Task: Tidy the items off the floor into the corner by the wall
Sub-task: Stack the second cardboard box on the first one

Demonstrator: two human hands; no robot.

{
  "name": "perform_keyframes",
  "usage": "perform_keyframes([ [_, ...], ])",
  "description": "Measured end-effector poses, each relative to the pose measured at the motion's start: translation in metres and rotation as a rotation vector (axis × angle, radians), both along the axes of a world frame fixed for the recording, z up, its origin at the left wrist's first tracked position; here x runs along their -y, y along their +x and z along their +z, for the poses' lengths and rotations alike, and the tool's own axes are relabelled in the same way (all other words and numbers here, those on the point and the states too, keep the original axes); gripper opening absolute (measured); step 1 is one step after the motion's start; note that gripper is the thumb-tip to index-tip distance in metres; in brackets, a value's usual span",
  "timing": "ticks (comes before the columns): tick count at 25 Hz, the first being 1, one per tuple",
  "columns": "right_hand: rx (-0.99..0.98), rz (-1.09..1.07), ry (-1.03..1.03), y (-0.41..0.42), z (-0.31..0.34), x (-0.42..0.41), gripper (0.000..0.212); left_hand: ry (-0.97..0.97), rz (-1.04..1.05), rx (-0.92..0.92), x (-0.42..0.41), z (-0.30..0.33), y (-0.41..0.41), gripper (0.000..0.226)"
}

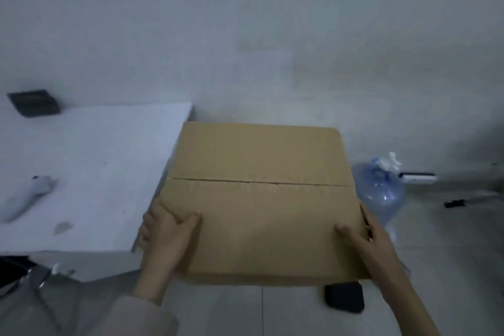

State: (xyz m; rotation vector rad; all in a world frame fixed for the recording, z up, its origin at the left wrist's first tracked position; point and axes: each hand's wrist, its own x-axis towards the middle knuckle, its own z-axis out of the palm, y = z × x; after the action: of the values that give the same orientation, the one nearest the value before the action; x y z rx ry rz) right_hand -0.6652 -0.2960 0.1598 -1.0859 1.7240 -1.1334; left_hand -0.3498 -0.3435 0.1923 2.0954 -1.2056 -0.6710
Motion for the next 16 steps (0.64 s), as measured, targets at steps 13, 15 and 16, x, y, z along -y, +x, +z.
perform_keyframes([
  [13, -0.148, 0.056, -0.104, -0.001, 0.075, 0.185, 0.073, 0.002, -0.224, -0.066, 0.163, 0.076, 0.016, 0.107],
  [15, -0.141, 0.069, -0.036, 0.004, 0.061, 0.224, 0.074, 0.056, -0.247, -0.056, 0.208, 0.058, 0.021, 0.109],
  [16, -0.138, 0.086, -0.024, 0.007, 0.053, 0.24, 0.074, 0.083, -0.26, -0.039, 0.227, 0.049, 0.023, 0.111],
])
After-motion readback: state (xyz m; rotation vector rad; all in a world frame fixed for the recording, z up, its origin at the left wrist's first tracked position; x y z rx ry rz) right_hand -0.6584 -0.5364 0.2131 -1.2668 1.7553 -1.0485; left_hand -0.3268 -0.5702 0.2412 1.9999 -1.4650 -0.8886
